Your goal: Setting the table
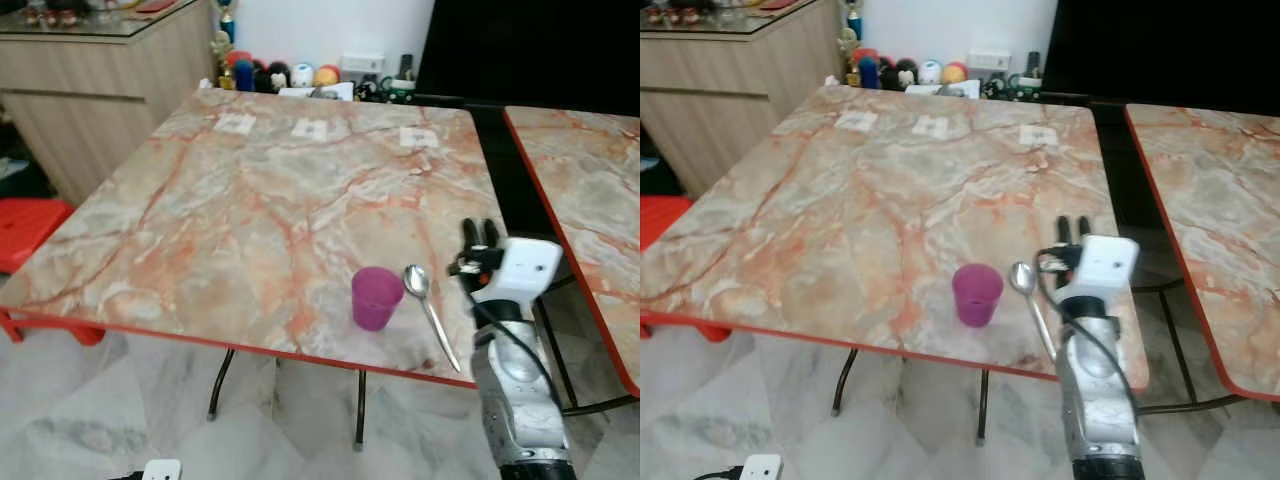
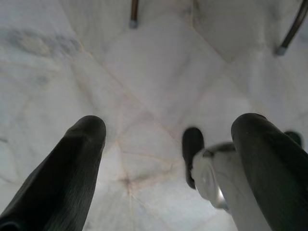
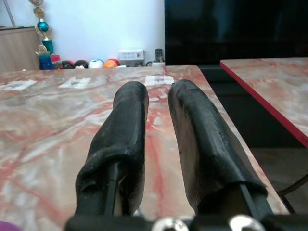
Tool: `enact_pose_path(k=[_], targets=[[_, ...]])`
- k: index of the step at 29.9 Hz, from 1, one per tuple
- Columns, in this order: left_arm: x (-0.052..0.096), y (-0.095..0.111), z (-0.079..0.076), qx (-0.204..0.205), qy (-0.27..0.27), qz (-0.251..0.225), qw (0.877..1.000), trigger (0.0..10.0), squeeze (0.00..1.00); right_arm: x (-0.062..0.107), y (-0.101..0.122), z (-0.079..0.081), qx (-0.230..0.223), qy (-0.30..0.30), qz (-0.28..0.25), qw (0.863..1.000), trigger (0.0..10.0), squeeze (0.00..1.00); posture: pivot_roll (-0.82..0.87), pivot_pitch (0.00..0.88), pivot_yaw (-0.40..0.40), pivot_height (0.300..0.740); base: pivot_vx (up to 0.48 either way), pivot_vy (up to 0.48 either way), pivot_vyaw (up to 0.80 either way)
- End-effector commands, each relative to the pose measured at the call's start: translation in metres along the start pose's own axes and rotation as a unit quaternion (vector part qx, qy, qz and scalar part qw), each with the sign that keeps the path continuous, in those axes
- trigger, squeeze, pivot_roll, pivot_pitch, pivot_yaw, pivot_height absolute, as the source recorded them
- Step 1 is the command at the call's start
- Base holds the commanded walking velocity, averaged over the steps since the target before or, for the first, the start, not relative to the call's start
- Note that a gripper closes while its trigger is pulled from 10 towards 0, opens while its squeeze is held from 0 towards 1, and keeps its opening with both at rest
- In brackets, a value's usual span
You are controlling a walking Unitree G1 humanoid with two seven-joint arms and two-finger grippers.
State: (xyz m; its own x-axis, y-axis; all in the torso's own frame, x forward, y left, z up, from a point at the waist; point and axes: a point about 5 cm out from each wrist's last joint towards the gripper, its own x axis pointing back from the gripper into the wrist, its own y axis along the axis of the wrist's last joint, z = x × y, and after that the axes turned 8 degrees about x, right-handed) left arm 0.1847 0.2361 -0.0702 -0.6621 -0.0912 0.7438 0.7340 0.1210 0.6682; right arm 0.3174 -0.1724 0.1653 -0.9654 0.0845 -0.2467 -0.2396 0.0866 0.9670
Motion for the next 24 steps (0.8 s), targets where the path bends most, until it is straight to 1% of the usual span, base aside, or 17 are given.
enact_pose_path(k=[1,3,4,5,10,11,12,13,14,16,17,18,24], targets=[[0.003,-0.012,0.000,-0.002,0.001,0.022,1.000,10.0,0.00,0.003,-0.003,-0.006,0.003,-0.005,0.011,1.000,10.0,0.00,-0.01,0.097,0.002,0.740,0.000,0.000,0.00],[0.003,-0.012,0.000,-0.002,0.000,0.022,1.000,10.0,0.00,0.004,-0.010,-0.006,0.014,0.003,0.038,0.999,10.0,0.00,-0.01,0.099,0.001,0.740,0.000,0.000,0.00],[0.003,-0.013,-0.001,-0.002,-0.001,0.023,1.000,10.0,0.00,0.005,-0.018,-0.005,0.022,0.013,0.064,0.998,10.0,0.00,-0.01,0.099,0.001,0.740,0.000,0.000,0.00],[0.003,-0.013,-0.001,-0.002,-0.001,0.023,1.000,10.0,0.00,0.006,-0.023,-0.004,0.020,0.024,0.079,0.996,10.0,0.00,-0.01,0.100,0.000,0.740,0.000,0.000,0.00],[0.002,-0.012,-0.001,-0.002,-0.002,0.023,1.000,10.0,0.00,0.006,-0.030,0.000,-0.002,0.042,0.092,0.995,10.0,0.00,-0.01,0.100,0.001,0.740,0.000,0.000,0.00],[0.002,-0.012,-0.001,-0.002,-0.002,0.024,1.000,10.0,0.00,0.005,-0.039,0.005,0.007,0.064,0.129,0.990,10.0,1.00,-0.01,0.101,0.003,0.740,0.000,0.000,0.00],[0.002,-0.012,-0.001,-0.002,-0.002,0.024,1.000,10.0,0.00,0.005,-0.039,0.005,0.007,0.064,0.129,0.990,10.0,1.00,-0.01,0.101,0.003,0.740,0.000,0.000,0.00],[0.002,-0.012,-0.001,-0.003,-0.003,0.024,1.000,10.0,0.00,0.005,-0.050,0.009,0.022,0.082,0.167,0.982,10.0,1.00,-0.01,0.101,0.003,0.740,0.000,0.000,0.00],[0.002,-0.012,-0.001,-0.003,-0.003,0.024,1.000,10.0,0.00,0.005,-0.057,0.011,0.034,0.087,0.193,0.977,10.0,1.00,-0.01,0.104,0.004,0.740,0.000,0.000,0.00],[0.002,-0.012,-0.001,-0.003,-0.003,0.024,1.000,10.0,0.00,0.006,-0.062,0.012,0.032,0.086,0.210,0.973,10.0,1.00,-0.01,0.105,0.004,0.740,0.000,0.000,0.00],[0.002,-0.012,-0.001,-0.002,-0.003,0.024,1.000,10.0,0.00,0.006,-0.067,0.015,0.021,0.089,0.224,0.970,10.0,0.05,-0.01,0.105,0.004,0.740,0.000,0.000,0.00],[0.002,-0.012,-0.001,-0.002,-0.003,0.024,1.000,10.0,0.00,0.006,-0.067,0.017,0.021,0.091,0.225,0.970,10.0,0.00,0.00,0.107,0.004,0.740,0.000,0.000,0.00],[0.003,-0.012,0.000,-0.003,-0.003,0.024,1.000,10.0,0.00,0.007,-0.069,0.020,0.011,0.098,0.239,0.966,10.0,0.00,0.00,0.109,0.008,0.740,0.000,0.000,0.00]])
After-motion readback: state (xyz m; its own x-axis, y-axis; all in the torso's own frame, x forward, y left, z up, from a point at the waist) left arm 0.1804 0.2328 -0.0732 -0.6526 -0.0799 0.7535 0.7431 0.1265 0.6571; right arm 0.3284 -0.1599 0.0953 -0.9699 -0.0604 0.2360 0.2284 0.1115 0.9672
